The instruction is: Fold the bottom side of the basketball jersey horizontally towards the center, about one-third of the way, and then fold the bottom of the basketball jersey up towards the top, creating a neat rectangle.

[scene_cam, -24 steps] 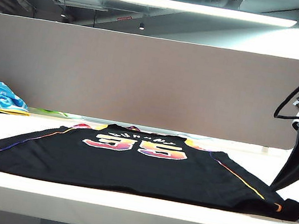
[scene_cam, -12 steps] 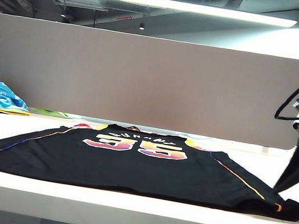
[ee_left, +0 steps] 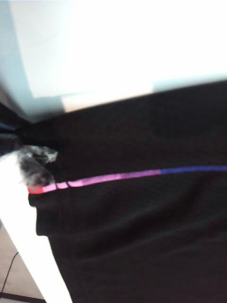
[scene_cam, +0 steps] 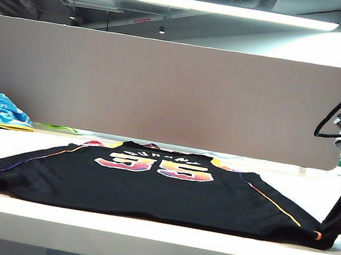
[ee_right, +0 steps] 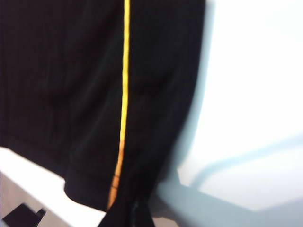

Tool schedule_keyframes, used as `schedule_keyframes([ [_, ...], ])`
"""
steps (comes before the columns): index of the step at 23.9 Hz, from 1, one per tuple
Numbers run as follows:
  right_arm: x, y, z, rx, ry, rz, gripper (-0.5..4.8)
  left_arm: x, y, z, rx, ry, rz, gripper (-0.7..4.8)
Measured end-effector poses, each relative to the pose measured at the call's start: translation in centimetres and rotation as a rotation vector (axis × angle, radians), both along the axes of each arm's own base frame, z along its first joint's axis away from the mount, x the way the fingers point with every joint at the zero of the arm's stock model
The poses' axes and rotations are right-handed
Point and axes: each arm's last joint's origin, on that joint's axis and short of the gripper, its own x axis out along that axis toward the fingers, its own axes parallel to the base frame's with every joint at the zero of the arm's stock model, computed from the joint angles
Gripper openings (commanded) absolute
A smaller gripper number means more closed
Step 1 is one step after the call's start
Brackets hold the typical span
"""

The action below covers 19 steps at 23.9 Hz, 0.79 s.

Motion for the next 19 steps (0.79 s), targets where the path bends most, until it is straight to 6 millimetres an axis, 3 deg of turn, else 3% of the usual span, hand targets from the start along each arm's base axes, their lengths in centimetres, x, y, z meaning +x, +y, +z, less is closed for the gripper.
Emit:
schedule_keyframes([
  [5, -1.5, 0.0, 1.3, -0.005, 0.029, 0.014, -0.07, -1.8, 0.0, 2.1, 0.060, -0.014, 0.025, -0.06],
  [9, -3.4, -0.1, 3.8, -0.003, -0.024, 0.016, -0.07, -3.8, -0.1, 5.7, 0.050, -0.155, 0.068, -0.06],
  [14, -6.0, 0.1, 5.9, 0.001, -0.050, 0.036, -0.07, -6.9, -0.6, 8.0, 0.042, -0.212, 0.070, -0.06],
  [16, -8.3, 0.6, 7.2, 0.005, -0.067, 0.075, -0.07, -9.5, -1.1, 9.1, 0.036, -0.225, 0.048, -0.06],
  [19, -9.9, 0.9, 8.0, 0.017, -0.082, 0.085, -0.07, -11.5, -1.4, 9.7, 0.021, -0.234, 0.050, -0.06],
])
